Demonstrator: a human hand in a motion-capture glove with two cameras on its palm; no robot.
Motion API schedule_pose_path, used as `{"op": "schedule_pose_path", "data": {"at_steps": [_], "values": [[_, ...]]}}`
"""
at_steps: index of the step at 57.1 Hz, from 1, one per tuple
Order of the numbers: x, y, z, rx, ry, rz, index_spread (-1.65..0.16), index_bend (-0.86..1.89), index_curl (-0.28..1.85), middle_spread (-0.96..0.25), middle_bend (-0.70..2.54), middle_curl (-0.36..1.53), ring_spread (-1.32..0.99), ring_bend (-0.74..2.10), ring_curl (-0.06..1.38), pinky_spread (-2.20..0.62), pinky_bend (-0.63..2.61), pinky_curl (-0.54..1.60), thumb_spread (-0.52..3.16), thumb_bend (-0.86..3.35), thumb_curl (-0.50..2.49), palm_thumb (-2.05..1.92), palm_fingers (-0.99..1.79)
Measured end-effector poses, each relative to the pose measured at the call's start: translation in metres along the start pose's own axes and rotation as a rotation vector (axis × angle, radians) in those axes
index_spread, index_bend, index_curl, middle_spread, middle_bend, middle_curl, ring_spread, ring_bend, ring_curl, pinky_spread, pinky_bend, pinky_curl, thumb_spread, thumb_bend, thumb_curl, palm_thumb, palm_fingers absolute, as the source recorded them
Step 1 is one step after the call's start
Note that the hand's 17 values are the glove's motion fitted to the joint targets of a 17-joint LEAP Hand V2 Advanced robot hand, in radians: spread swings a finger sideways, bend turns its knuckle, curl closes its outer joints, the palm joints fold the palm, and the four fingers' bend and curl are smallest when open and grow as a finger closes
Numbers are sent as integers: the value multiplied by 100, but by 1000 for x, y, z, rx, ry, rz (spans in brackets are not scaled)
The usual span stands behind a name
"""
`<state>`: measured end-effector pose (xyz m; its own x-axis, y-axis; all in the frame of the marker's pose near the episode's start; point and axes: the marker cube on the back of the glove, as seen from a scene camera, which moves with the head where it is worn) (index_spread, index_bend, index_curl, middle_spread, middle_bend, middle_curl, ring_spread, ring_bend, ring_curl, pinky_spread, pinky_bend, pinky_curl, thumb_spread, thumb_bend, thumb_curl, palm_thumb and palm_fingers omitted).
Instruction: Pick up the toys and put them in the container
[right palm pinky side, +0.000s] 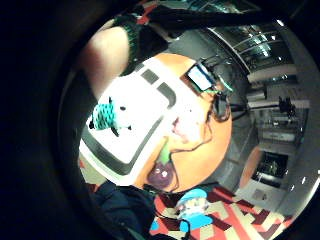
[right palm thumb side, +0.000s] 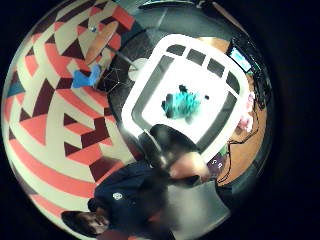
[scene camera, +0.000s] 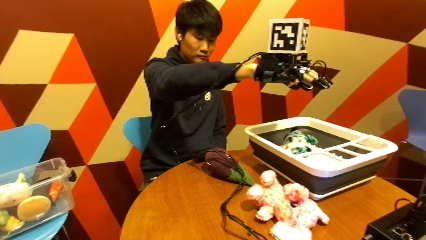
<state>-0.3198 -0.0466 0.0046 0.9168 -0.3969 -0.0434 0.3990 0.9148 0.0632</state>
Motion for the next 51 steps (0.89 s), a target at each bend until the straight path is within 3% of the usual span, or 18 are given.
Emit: {"op": "schedule_pose_path", "data": {"at_steps": [25, 51], "values": [[143, 24, 33, -68, -59, 180, -28, 11, 43, -6, 19, 38, -3, 25, 24, 6, 78, 36, 126, -1, 37, 0, -11], [199, 2, 132, -139, -91, 241, -26, 5, 28, -5, 13, 31, -2, 20, 27, 6, 84, 37, 138, 2, 35, 16, -22]]}}
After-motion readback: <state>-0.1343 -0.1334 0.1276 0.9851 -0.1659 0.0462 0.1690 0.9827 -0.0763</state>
